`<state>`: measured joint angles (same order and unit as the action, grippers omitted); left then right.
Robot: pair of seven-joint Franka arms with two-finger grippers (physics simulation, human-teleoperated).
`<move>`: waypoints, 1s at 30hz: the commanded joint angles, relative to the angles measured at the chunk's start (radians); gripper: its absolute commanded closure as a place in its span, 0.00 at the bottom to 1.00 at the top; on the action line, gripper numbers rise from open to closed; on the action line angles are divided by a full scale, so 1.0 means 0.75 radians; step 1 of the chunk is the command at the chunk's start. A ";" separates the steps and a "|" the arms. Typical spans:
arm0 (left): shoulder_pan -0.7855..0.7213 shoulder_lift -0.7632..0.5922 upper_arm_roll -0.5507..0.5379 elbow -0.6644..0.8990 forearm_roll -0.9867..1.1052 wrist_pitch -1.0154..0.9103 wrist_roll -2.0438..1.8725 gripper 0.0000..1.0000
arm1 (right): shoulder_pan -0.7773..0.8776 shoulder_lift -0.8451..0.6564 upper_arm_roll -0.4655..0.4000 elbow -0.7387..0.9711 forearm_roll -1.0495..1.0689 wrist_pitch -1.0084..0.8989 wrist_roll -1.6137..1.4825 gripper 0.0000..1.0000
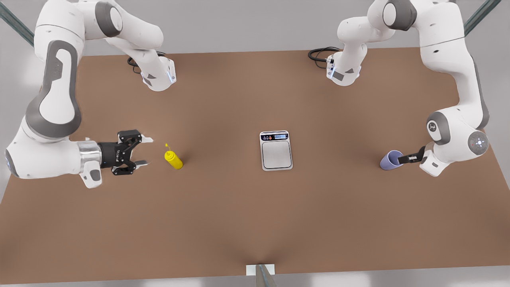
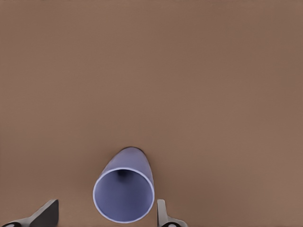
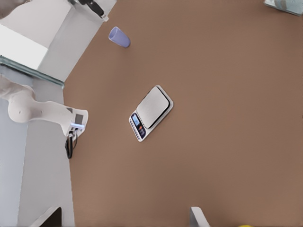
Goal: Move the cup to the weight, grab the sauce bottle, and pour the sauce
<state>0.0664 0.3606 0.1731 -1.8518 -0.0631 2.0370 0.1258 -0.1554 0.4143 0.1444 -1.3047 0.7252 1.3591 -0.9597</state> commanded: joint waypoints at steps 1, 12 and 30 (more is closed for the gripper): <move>0.010 0.004 0.000 -0.012 -0.008 0.012 0.000 0.00 | -0.020 0.008 0.000 -0.009 0.031 0.000 -0.121 0.00; 0.016 0.043 0.006 -0.104 -0.008 0.131 -0.002 0.00 | -0.323 0.092 0.004 -0.608 0.422 0.280 -1.107 0.00; 0.016 0.127 0.019 -0.124 -0.008 0.129 -0.002 0.10 | -0.263 0.073 0.008 -0.870 0.542 0.358 -1.657 0.00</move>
<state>0.0782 0.4578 0.1871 -1.9457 -0.0689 2.1338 0.1243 -0.3529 0.4694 0.1503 -1.9582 1.1321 1.6276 -2.2099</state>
